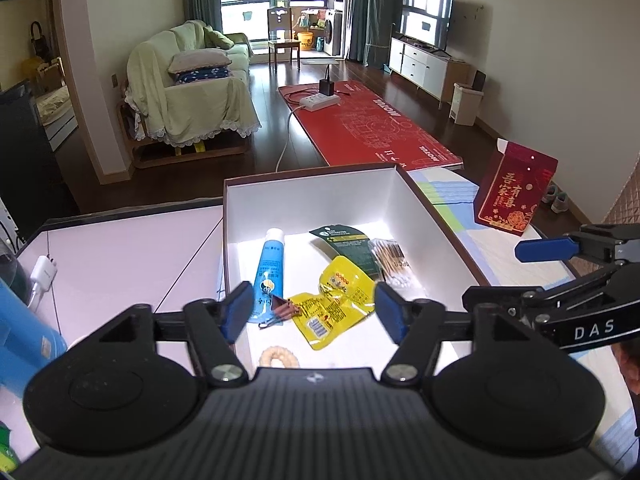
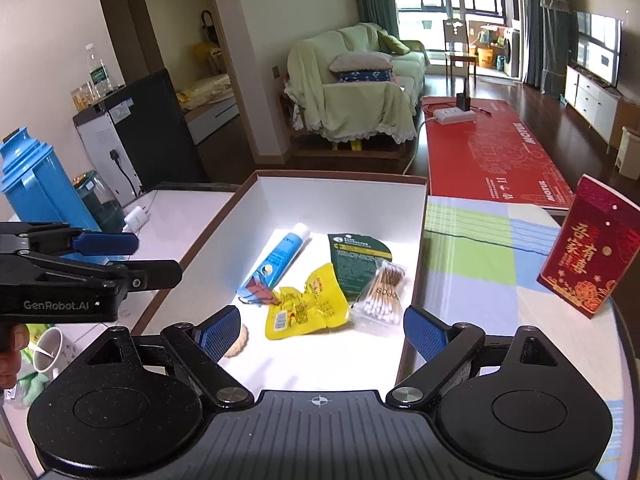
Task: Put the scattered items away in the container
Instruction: 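Withdraw both tools from the box back toward the remaining candies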
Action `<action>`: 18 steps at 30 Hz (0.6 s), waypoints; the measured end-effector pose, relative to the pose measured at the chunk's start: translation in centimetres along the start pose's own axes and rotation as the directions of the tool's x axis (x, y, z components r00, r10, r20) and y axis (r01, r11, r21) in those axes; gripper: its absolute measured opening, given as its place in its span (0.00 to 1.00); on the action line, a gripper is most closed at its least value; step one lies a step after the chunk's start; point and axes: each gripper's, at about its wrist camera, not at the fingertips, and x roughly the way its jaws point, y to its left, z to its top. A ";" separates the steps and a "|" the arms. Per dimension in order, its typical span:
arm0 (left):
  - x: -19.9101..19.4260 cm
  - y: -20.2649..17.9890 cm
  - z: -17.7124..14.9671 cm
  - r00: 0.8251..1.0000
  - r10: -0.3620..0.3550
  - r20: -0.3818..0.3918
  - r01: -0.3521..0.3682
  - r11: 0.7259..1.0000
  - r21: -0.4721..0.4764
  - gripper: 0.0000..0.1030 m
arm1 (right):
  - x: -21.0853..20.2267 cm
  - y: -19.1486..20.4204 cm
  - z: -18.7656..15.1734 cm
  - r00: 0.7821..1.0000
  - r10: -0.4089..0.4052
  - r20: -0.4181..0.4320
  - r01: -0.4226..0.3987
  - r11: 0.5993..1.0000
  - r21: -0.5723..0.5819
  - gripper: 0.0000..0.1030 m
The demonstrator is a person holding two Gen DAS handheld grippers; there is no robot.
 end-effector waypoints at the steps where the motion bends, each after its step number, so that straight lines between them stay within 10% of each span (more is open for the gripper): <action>1: -0.3 -0.2 -0.1 1.000 0.000 0.002 0.000 1.000 0.002 0.63 | -0.3 0.1 -0.1 1.000 -0.006 0.001 0.006 1.000 -0.003 0.88; 18: -4.5 -2.5 -2.3 0.999 0.041 0.001 -0.041 0.999 0.003 0.72 | -4.3 1.4 -2.8 0.999 -0.045 0.023 0.045 0.999 -0.022 0.89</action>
